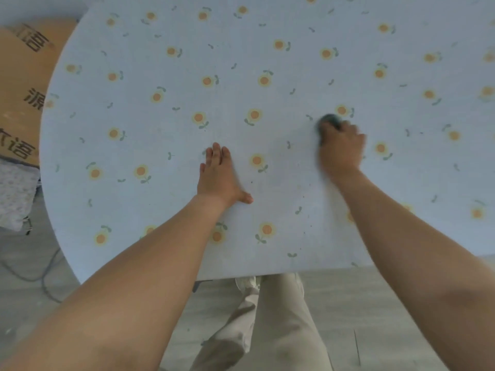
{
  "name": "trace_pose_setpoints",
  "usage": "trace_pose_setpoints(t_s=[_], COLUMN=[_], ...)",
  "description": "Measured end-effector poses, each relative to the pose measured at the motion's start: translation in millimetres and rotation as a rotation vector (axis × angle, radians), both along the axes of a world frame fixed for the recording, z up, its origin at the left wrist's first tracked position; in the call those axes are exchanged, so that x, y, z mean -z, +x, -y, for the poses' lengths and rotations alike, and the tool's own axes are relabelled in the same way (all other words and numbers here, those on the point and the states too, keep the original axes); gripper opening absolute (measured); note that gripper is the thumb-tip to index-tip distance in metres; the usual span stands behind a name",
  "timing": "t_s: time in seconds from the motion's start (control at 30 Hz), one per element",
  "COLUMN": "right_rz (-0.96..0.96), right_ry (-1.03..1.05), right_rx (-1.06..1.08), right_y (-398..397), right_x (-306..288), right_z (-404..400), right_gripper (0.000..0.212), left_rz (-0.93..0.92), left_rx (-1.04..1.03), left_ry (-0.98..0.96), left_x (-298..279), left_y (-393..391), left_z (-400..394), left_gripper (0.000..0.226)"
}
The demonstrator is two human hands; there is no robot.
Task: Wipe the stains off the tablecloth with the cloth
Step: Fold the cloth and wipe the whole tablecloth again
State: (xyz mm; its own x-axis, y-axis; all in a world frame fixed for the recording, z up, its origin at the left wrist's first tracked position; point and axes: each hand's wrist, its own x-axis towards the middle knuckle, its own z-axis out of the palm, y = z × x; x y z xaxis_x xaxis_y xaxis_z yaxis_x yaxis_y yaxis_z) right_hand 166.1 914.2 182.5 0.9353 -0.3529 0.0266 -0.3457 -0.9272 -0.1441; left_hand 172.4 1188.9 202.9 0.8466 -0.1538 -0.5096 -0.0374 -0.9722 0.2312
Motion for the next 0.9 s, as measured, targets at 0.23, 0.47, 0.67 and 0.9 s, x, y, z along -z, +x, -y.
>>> trace_pose_setpoints(t_s=[0.23,0.47,0.67,0.9], right_rz=[-0.045,-0.075,-0.052,-0.250], right_ry=[0.168,0.008,0.081,0.101], right_rx=[-0.060,-0.455,0.367,-0.587], right_y=[4,-31,-35,-61], right_x=[-13,-8,-9,-18], right_z=[-122,-75,-39,-153], right_gripper=[0.051,0.042,0.044,0.053], left_rz=[0.015,-0.065,-0.030,-0.040], left_rx=[0.007,0.004,-0.024,-0.023], left_ry=[0.071,0.038,-0.005,-0.004], left_x=[-7,-4,2,-5], left_y=[-18,-59,-62,-63], left_z=[-2,-18,-20,-22], left_gripper=[0.133,0.146,0.146,0.146])
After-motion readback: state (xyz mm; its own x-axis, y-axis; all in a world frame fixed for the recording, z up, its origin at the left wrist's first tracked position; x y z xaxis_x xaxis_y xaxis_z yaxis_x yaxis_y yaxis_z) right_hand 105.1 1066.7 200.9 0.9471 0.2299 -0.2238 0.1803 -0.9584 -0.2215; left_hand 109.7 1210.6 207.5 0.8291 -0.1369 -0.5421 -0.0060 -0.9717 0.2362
